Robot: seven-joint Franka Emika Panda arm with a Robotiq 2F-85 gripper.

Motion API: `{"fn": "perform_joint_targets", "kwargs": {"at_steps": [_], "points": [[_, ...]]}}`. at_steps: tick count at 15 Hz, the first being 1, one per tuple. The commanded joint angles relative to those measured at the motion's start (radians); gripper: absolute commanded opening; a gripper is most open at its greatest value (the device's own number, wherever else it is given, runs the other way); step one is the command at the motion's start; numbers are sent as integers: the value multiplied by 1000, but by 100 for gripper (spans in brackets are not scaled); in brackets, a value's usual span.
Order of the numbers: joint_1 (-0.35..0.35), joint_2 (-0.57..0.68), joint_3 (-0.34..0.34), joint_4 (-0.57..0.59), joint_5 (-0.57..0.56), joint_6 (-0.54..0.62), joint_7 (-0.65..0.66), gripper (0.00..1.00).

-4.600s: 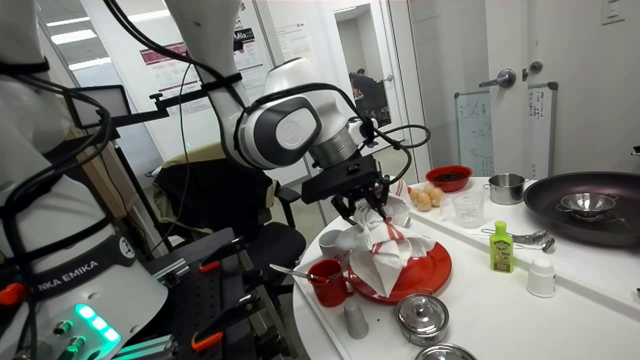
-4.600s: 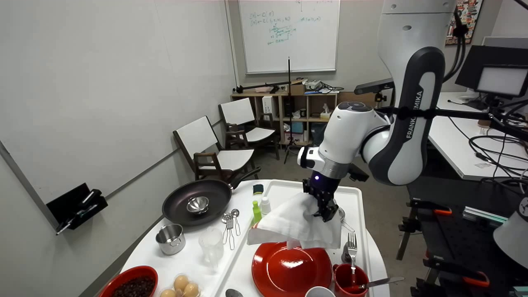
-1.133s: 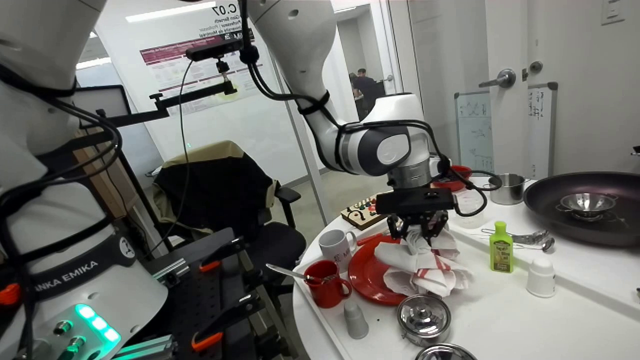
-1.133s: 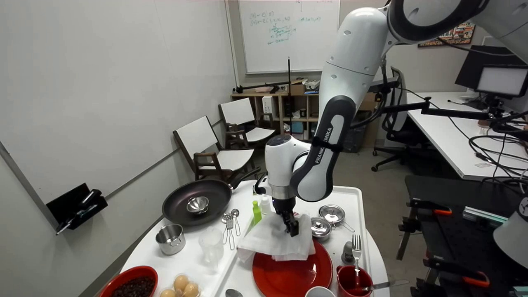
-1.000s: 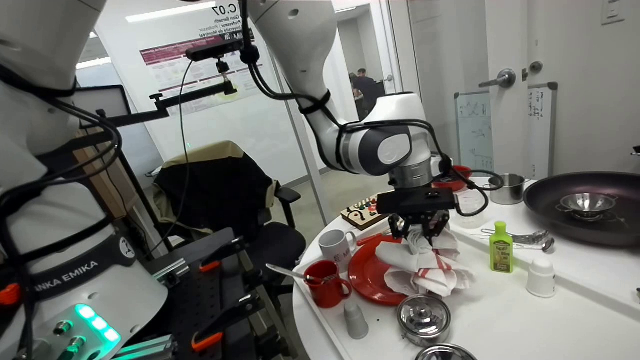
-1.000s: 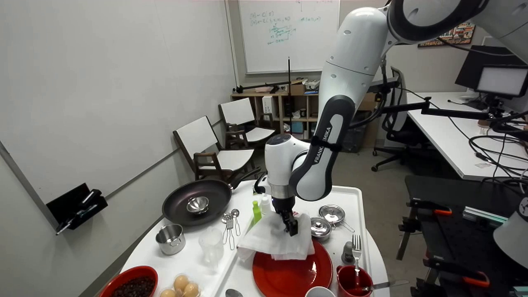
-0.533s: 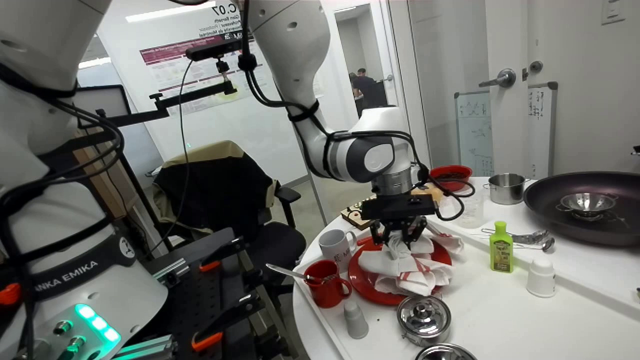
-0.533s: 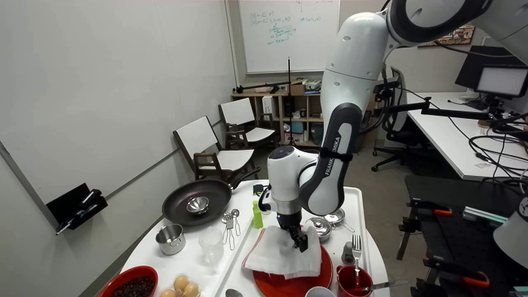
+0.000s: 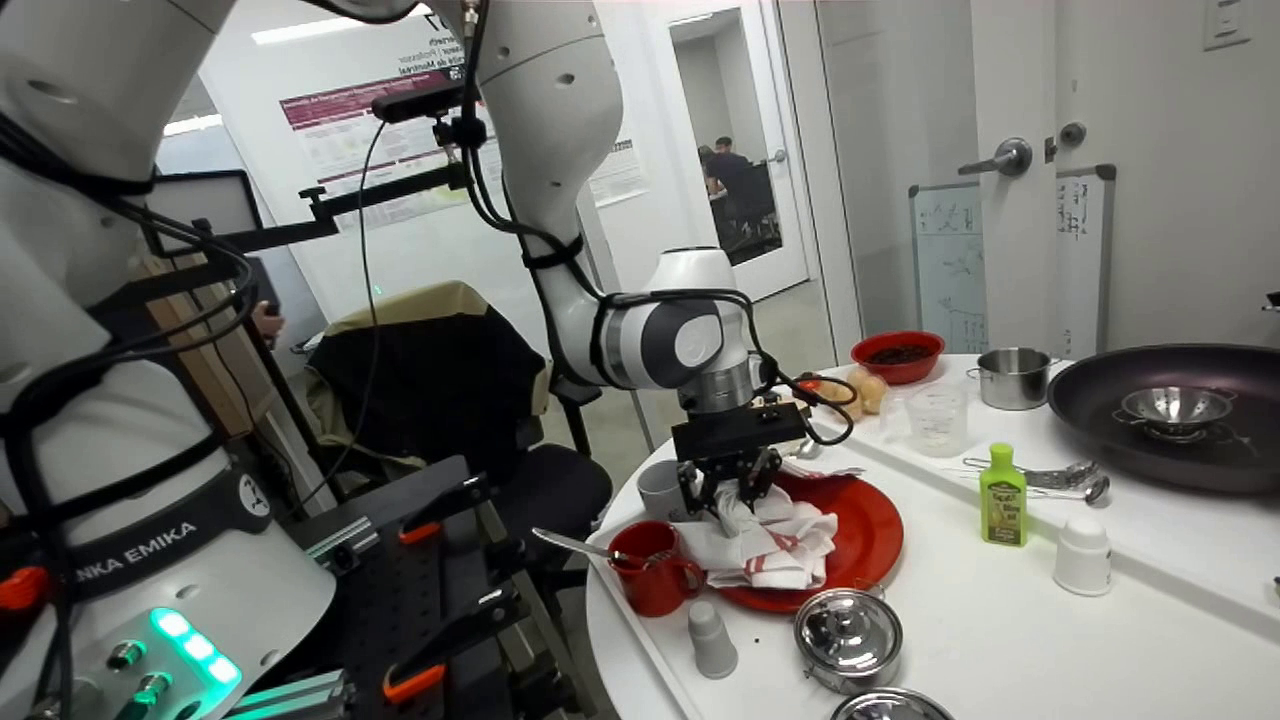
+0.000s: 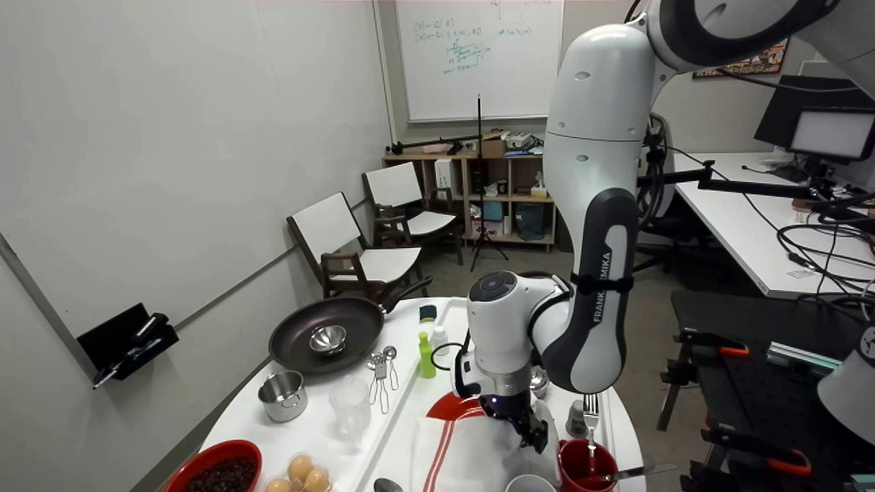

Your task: Use the white towel to wipe the pan

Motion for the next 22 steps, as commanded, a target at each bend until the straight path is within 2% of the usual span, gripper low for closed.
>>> {"fn": "perform_joint_targets", "kwargs": {"at_steps": [1,6,13,16,22], "points": [[29,-22,-42,-6,-7,1,13,6],[-61,32,6,101,48,-71,-25,6],[-96,84,-8,245,97,-133,0,6],[-84,89,-11,234,82,-113,-4,6],[-27,75,-17,131,23,-61,-24,6]]}}
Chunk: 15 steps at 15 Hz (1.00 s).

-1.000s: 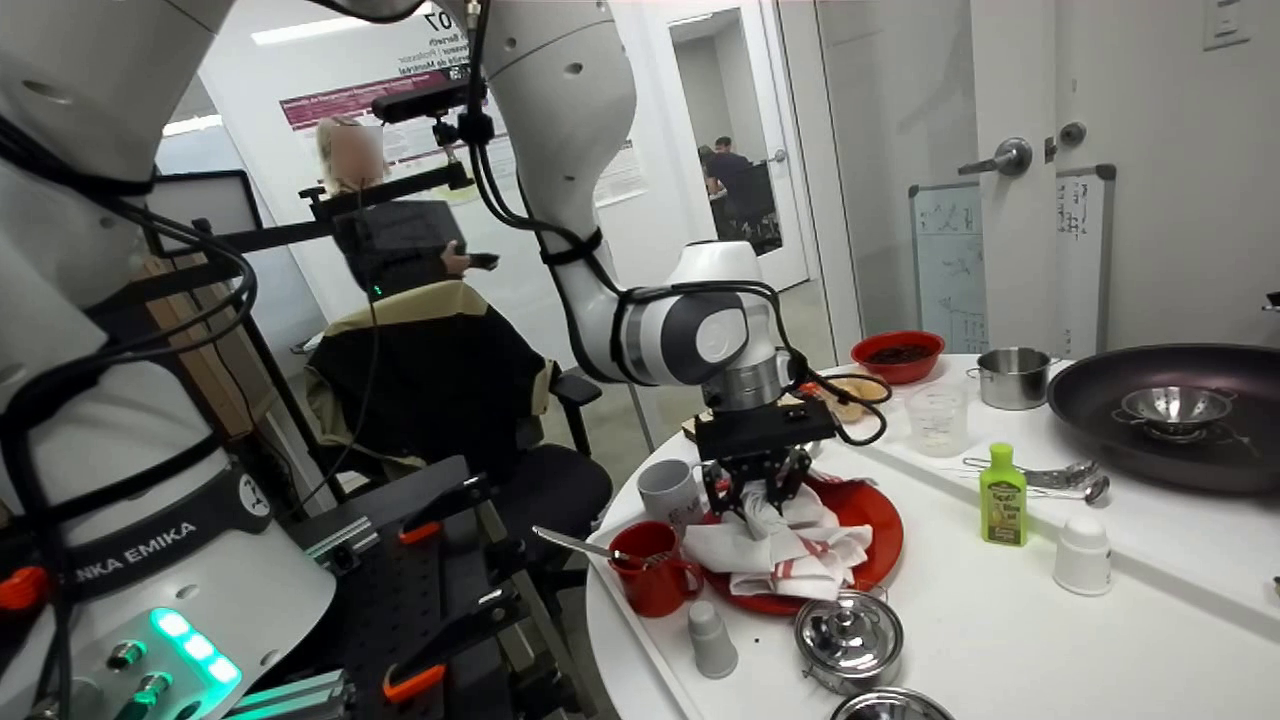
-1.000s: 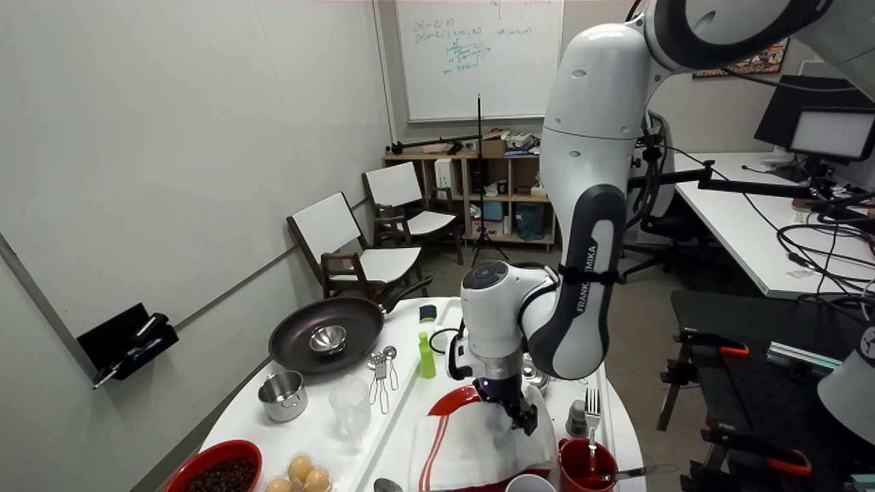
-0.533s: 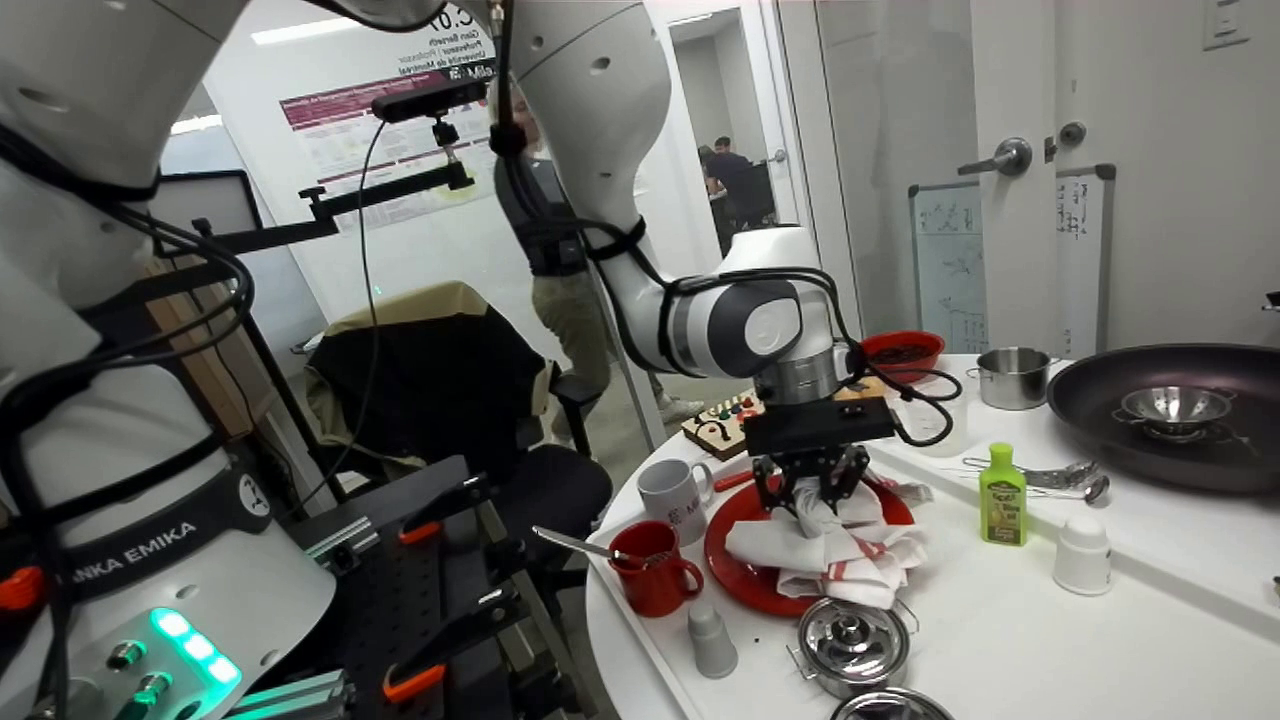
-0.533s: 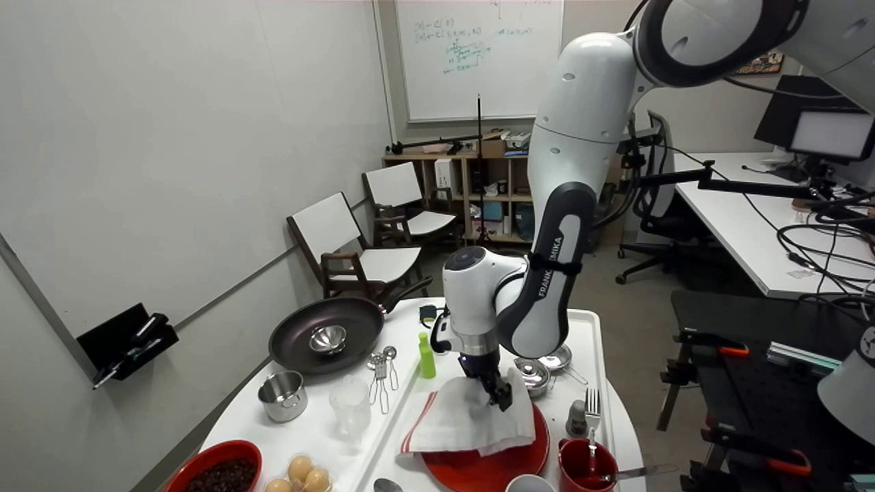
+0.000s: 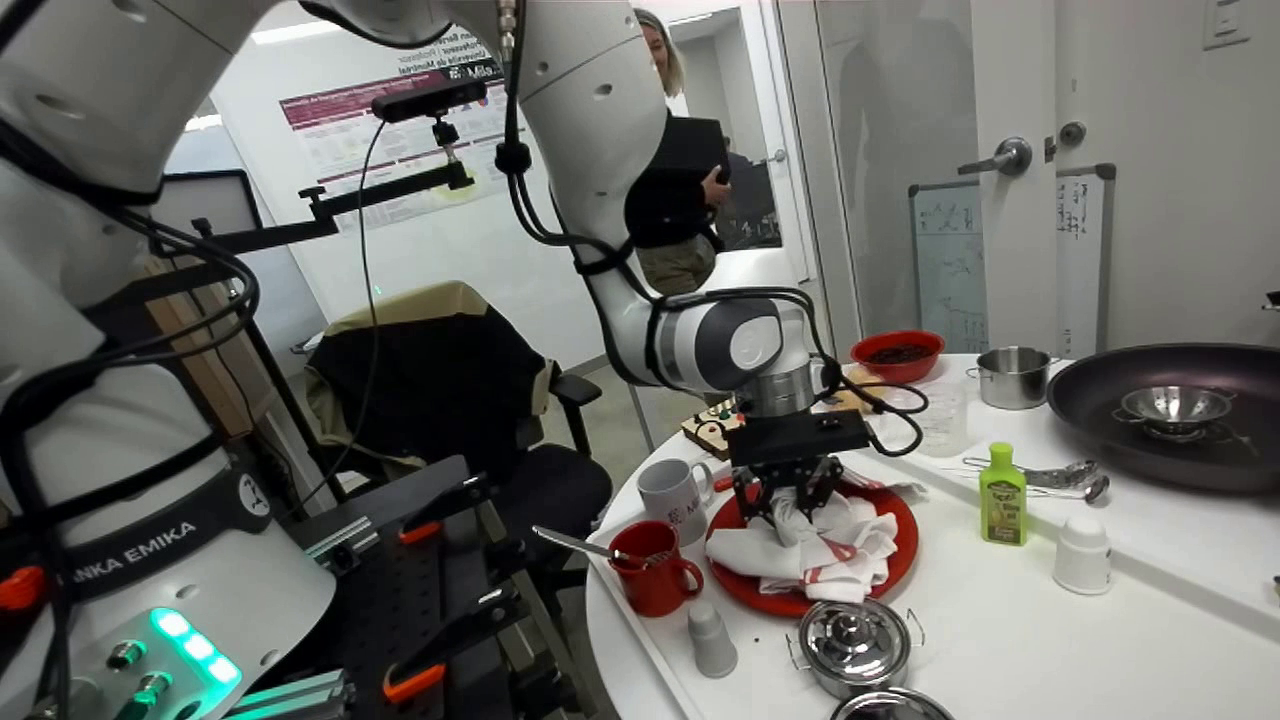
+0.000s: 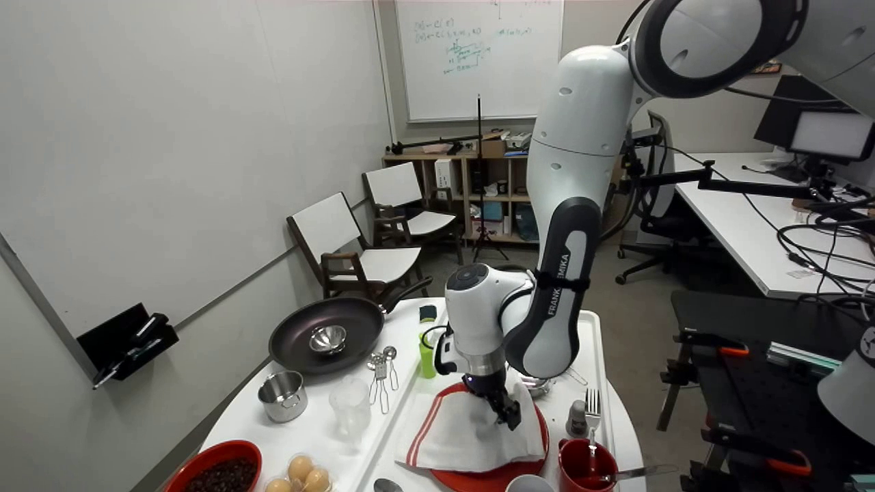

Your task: Use the white towel to wipe the pan

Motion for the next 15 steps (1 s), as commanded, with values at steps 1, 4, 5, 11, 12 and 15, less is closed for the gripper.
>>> {"fn": "perform_joint_targets", "kwargs": {"at_steps": [1,4,5,11,12,15], "points": [[35,-15,-8,-62,-34,39,-18,6],[50,-16,-11,-79,-43,54,-22,6],[51,-15,-12,-76,-42,55,-21,6],[-35,-6,-15,53,36,13,7,6],[-60,-4,-13,80,55,2,9,6],[-109,5,-11,141,93,-23,13,6]]}}
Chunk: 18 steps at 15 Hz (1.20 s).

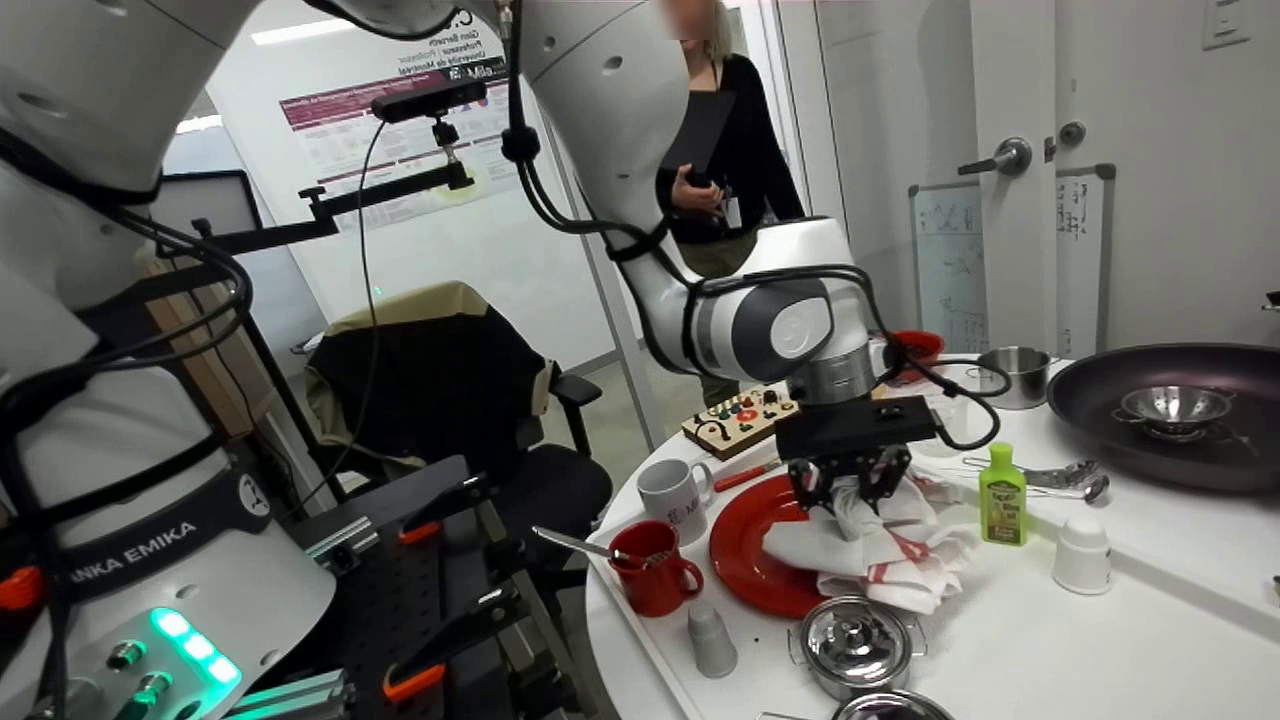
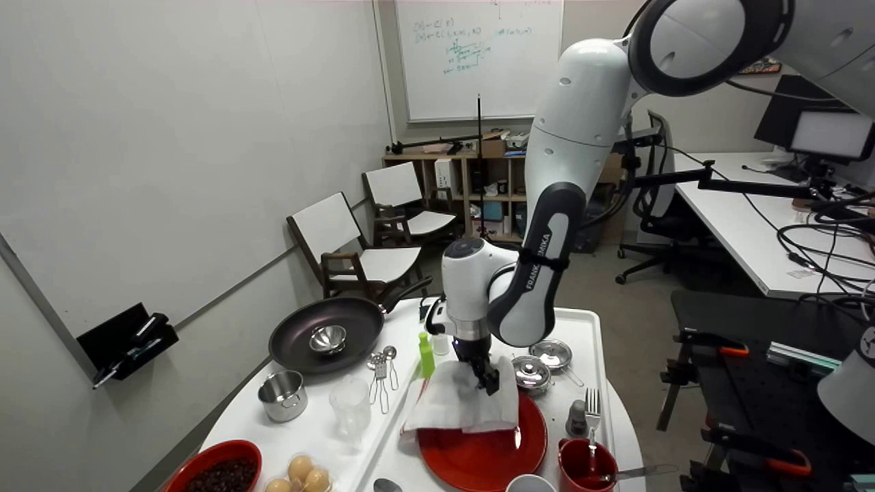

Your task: Use the white towel to wipe the pan

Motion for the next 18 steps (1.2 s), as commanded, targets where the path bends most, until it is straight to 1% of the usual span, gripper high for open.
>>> {"fn": "perform_joint_targets", "kwargs": {"at_steps": [1,3,5,9,13,18], "points": [[-40,12,5,72,43,-44,13,6],[-44,16,3,83,46,-47,16,6],[-32,15,-1,71,39,-36,20,6],[10,1,5,2,9,-3,11,6],[83,-3,-4,-70,-30,27,11,6],[181,-9,-48,-151,-115,88,4,6]]}}
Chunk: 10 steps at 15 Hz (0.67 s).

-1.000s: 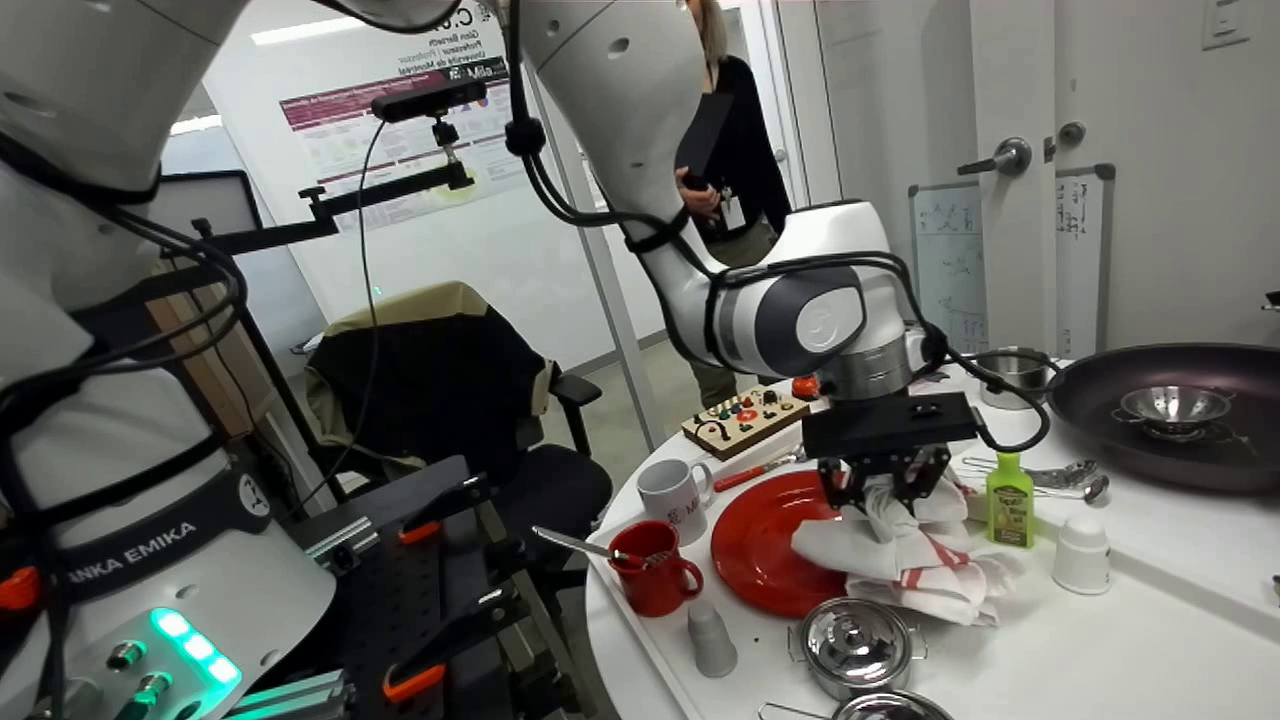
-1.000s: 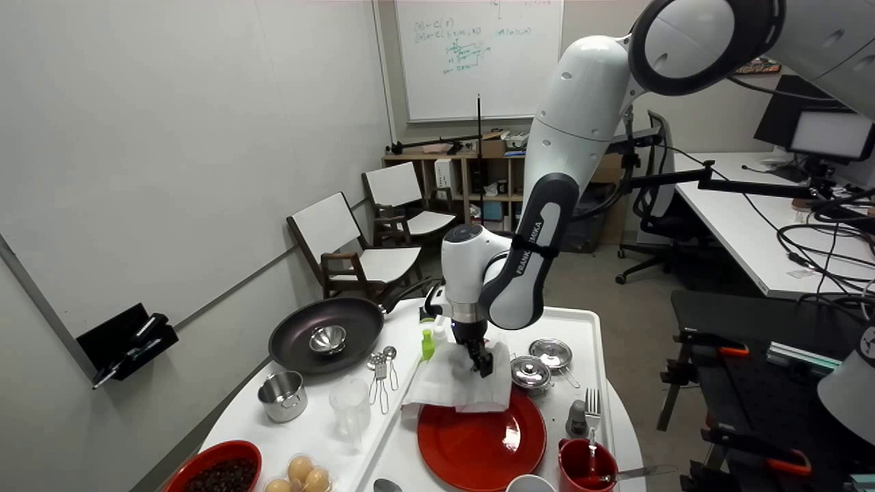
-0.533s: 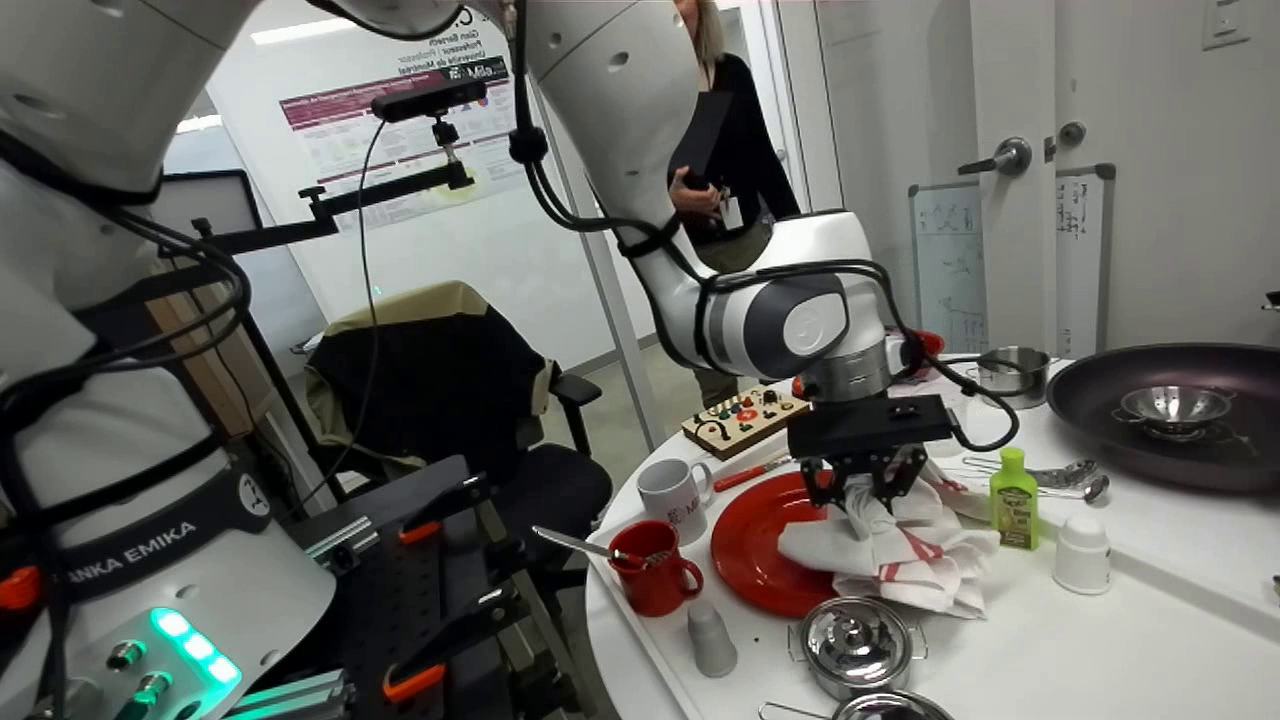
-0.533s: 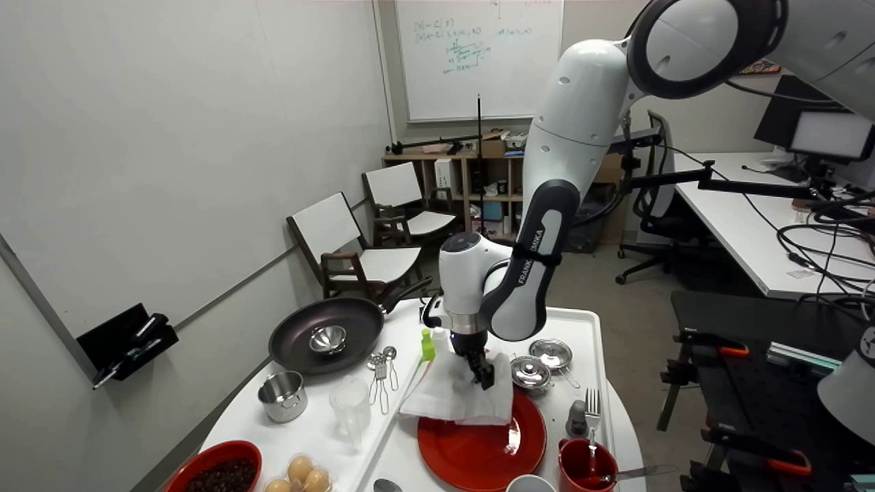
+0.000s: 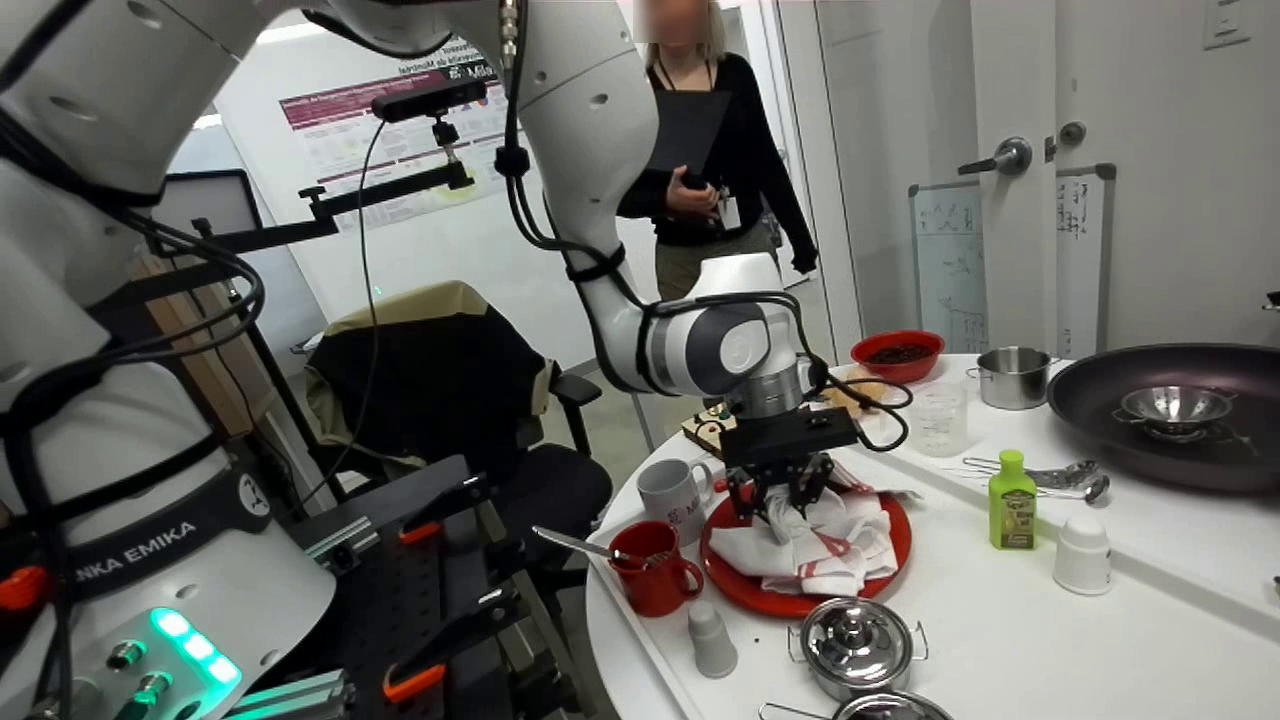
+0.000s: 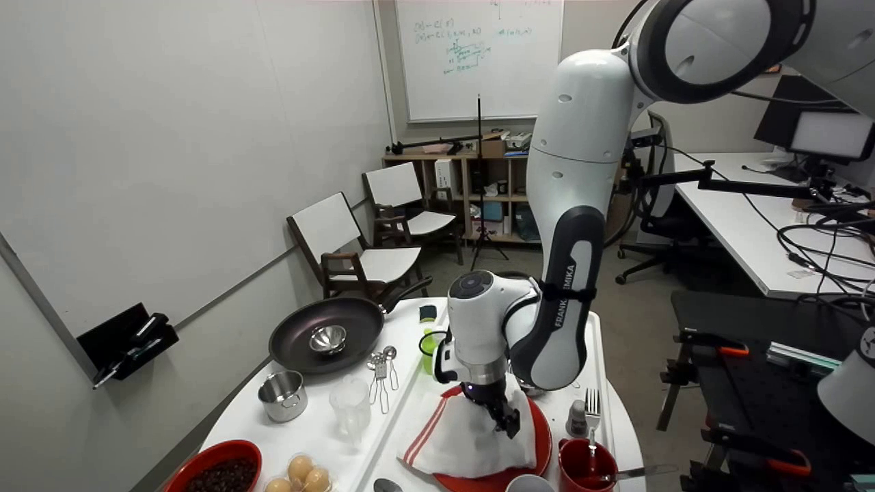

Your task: Use the white towel to wipe the pan

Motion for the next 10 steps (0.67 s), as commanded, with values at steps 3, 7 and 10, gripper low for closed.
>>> {"fn": "perform_joint_targets", "kwargs": {"at_steps": [3,7,10], "points": [[107,-22,-81,-85,-119,79,-5,6],[121,-17,-107,-55,-108,75,29,6],[64,-26,-94,-18,-76,56,41,6]]}}
